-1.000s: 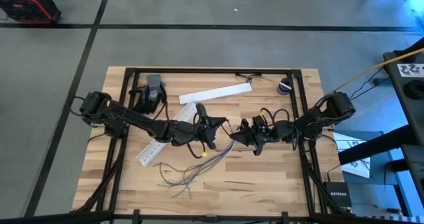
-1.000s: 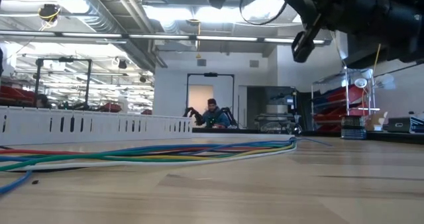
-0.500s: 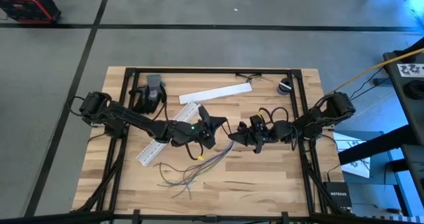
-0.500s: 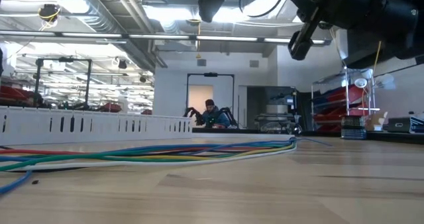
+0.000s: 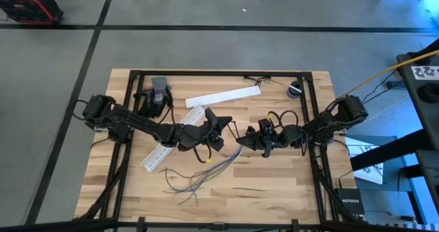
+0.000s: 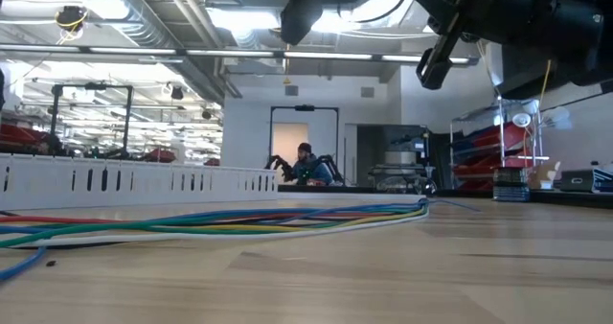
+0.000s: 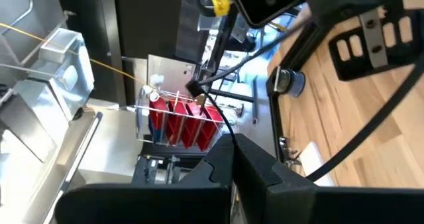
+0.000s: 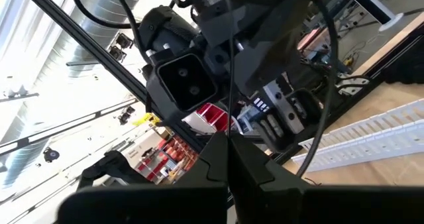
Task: Ziptie cables
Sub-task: Wrap the zip tie on the cables
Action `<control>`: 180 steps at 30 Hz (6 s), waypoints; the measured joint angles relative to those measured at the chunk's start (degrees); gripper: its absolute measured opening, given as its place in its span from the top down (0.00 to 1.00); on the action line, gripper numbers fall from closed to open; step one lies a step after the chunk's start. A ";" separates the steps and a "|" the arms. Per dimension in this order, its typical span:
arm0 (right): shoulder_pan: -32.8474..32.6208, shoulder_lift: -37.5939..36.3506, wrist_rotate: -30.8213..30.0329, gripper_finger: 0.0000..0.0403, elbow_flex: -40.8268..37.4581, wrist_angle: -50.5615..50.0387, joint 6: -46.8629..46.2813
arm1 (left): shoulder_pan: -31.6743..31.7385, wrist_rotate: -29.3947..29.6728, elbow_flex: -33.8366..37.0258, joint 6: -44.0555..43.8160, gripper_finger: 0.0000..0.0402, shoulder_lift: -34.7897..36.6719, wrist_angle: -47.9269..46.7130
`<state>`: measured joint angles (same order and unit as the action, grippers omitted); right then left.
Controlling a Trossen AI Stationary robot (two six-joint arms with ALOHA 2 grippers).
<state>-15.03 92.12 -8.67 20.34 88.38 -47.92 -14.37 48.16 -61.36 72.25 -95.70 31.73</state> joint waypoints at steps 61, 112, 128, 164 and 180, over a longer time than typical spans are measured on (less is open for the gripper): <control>0.07 -0.02 -2.53 0.75 3.52 -17.33 21.95 | 0.13 -6.69 0.00 -28.17 1.00 -2.34 -10.89; 10.27 -24.35 20.33 0.62 13.92 -64.81 46.77 | -2.15 -6.40 0.00 -32.44 1.00 -2.27 -11.38; 10.25 -19.02 21.79 0.80 13.92 -59.65 46.73 | -2.12 -6.41 0.04 -32.48 1.00 -2.27 -11.47; 18.94 20.44 11.69 0.54 14.38 -28.27 56.64 | -1.87 -6.38 0.00 -43.01 1.00 -2.23 -5.83; 14.20 24.02 -4.50 0.54 16.85 -27.68 84.03 | -2.92 -6.73 0.02 -44.87 1.00 -2.34 -6.19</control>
<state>-0.82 116.14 -13.17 37.19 60.70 36.11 -17.29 41.43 -61.34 27.37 -98.04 25.54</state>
